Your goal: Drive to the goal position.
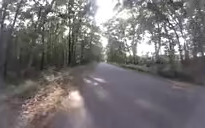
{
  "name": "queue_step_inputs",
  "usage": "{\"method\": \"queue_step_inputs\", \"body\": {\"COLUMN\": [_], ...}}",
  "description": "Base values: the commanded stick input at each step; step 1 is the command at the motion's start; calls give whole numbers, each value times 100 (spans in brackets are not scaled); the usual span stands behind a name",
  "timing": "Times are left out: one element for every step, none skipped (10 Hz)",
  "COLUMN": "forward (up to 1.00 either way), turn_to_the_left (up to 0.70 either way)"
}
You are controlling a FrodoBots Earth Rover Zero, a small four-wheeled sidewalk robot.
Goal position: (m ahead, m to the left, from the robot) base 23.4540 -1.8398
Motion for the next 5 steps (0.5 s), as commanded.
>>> {"method": "queue_step_inputs", "body": {"forward": [70, 70, 70, 70, 70], "turn_to_the_left": [-1, -1, -1, -1, -1]}}
